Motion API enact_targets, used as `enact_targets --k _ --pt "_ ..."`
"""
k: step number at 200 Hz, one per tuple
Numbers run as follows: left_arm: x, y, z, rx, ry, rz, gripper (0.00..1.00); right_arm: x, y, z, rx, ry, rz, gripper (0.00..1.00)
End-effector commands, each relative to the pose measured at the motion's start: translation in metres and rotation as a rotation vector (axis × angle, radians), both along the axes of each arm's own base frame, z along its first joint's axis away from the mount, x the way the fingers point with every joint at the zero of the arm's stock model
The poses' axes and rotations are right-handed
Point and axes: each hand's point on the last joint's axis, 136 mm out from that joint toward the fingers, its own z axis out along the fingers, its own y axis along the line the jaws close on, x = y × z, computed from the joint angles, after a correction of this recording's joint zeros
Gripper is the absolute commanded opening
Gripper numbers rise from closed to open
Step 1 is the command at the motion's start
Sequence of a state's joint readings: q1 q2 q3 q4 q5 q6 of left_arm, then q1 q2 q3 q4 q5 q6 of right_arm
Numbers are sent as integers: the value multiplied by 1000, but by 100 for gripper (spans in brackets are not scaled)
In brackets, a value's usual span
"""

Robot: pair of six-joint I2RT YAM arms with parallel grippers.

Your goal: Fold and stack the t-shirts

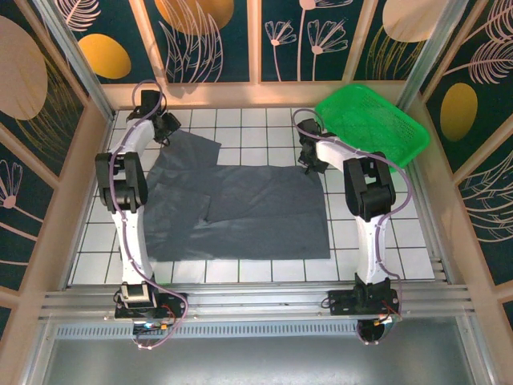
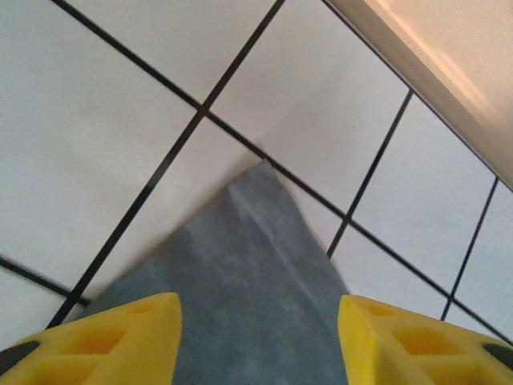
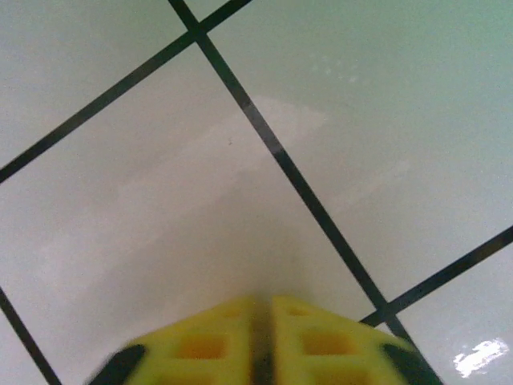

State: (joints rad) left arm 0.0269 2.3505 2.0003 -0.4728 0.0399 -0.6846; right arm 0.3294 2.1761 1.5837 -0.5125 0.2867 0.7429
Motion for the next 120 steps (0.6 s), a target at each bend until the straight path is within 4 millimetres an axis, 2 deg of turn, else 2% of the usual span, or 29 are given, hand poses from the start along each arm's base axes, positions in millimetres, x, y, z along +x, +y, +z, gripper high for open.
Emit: enact_targets --k 1,58,87,99,120 --pt "16 13 -2 54 -10 17 57 -17 0 -15 2 82 8 2" --pt "41 31 -33 181 -17 21 58 -20 20 -12 11 79 52 0" --pt "50 25 -48 155 -28 17 59 -22 23 -12 15 84 59 0" --pt "50 20 -54 167 -17 4 59 -24 22 -12 15 87 58 0" --pt "38 16 -74 182 52 12 58 -28 21 -14 19 92 61 0"
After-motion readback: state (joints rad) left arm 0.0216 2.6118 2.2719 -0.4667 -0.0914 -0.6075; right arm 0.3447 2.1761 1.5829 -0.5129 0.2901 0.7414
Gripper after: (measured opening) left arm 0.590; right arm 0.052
